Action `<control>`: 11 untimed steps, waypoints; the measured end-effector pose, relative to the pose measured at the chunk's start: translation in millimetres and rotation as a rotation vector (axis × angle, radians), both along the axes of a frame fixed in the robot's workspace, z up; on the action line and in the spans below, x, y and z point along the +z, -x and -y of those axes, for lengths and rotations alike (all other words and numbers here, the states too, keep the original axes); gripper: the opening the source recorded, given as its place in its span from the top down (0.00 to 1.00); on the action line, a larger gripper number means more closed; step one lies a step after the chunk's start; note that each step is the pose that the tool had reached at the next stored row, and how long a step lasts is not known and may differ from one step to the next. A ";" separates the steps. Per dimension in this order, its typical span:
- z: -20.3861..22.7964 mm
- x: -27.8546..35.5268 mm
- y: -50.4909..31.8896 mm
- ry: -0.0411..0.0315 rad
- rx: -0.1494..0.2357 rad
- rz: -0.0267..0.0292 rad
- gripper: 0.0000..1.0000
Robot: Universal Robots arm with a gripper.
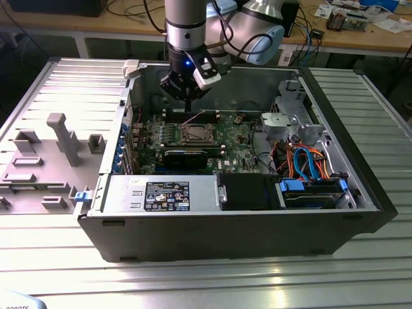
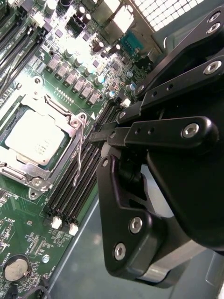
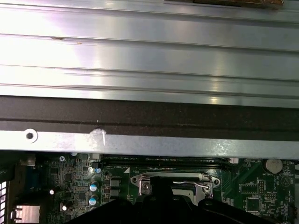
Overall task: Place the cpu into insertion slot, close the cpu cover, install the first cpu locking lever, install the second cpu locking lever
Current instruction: 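Install the first cpu locking lever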
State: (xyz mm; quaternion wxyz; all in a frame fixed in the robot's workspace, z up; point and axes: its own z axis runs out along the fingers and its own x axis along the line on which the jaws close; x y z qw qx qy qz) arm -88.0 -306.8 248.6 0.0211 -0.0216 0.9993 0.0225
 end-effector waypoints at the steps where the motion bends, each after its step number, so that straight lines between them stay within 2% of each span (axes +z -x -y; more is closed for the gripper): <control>1: 0.1 -0.4 -1.2 -0.0015 0.000 -0.0002 0.89; 11: -1.4 -6.7 -10.0 -0.0031 0.000 -0.0002 0.89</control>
